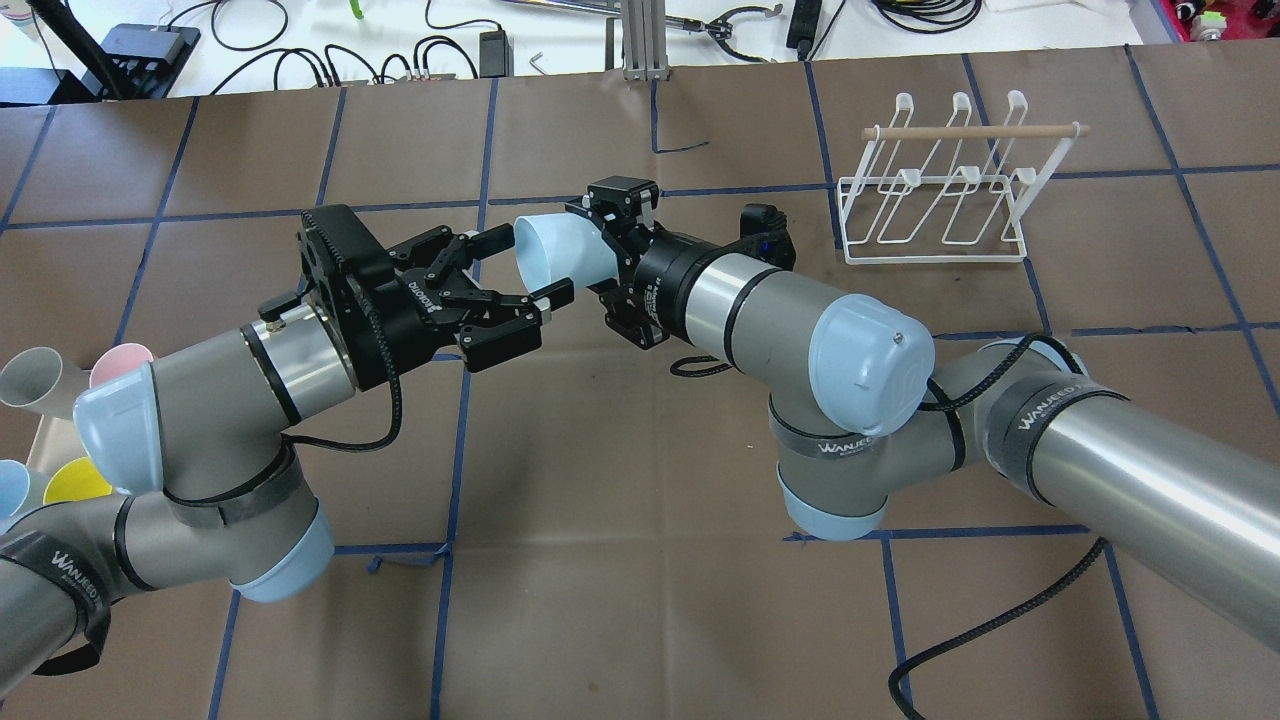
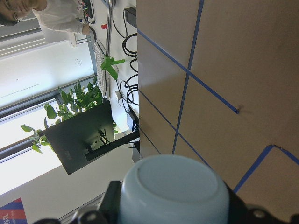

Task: Transfer IKEA cup to right arm and place on rack

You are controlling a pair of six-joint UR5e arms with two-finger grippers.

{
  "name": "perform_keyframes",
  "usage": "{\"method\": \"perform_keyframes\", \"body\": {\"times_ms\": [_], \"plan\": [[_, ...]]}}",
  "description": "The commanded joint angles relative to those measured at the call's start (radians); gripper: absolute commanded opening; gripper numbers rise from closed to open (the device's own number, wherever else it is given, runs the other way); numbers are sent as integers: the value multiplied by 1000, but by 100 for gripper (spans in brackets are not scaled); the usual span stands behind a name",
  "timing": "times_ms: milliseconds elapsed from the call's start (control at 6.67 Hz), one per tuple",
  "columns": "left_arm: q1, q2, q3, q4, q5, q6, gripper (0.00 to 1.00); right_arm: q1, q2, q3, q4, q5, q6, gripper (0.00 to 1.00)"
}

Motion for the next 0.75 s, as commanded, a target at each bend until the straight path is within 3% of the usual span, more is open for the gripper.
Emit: {"method": "perform_keyframes", "body": {"times_ms": [0,150,300,450,600], "plan": [[133,18,-4,-1,-9,-1,99,-16,14,-1,-2,2,-10,26],[155,18,5,-10,6,-3,99,-41,17,-3,-11,-5,-18,25],[155,16,33,-39,131,-9,99,-108,14,-3,-12,-5,-108,25],[140,18,94,-106,321,-73,100,-172,6,-11,-2,-4,-262,23],[136,18,170,-213,367,-128,100,-214,11,-49,0,-11,-385,21]]}}
